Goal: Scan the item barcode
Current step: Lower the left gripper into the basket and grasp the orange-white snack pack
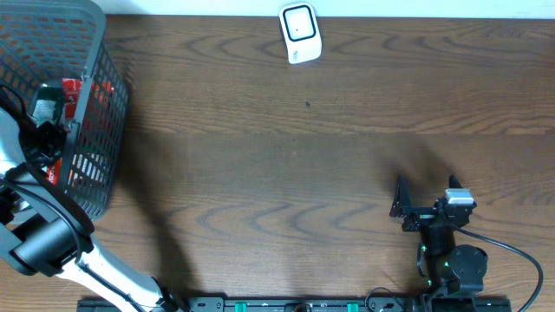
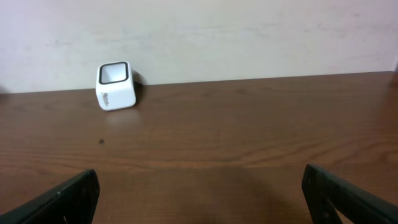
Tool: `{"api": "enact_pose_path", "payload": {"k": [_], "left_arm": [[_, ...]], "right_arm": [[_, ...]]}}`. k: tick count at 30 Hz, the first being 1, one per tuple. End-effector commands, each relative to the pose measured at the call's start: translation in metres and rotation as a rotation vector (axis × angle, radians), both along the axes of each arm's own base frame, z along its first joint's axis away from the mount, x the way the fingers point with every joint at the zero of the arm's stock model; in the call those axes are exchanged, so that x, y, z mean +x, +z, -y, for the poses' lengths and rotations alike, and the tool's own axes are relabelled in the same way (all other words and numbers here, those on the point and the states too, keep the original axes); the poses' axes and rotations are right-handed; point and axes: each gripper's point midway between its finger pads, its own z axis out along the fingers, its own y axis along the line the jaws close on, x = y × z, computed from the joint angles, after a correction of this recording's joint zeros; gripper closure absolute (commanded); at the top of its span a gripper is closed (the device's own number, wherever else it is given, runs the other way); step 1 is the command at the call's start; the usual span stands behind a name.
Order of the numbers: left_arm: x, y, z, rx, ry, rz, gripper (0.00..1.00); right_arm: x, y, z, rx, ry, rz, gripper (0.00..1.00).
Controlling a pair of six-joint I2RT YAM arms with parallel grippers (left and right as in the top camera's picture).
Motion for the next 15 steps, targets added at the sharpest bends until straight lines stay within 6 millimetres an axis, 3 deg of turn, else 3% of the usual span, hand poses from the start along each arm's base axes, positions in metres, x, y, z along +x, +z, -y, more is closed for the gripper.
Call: {"api": "enact_pose_path", "payload": {"k": [1, 8, 15], "left_arm": [[0.007, 0.025, -0.004, 0.029, 0.007, 0.065, 0.24], [0.008, 0.042, -0.004, 0.056, 0.002, 0.104, 0.18], [0.009, 0.034, 0.009, 0.035, -0.076, 0.081, 0.11]], "right_arm": [[0.000, 0.000, 0.004, 0.009, -0.016, 0.000, 0.01], [0.000, 0.000, 0.004, 0.009, -0.017, 0.000, 0.01], [0.000, 0.000, 0.004, 0.009, -0.017, 0.000, 0.01]]}}
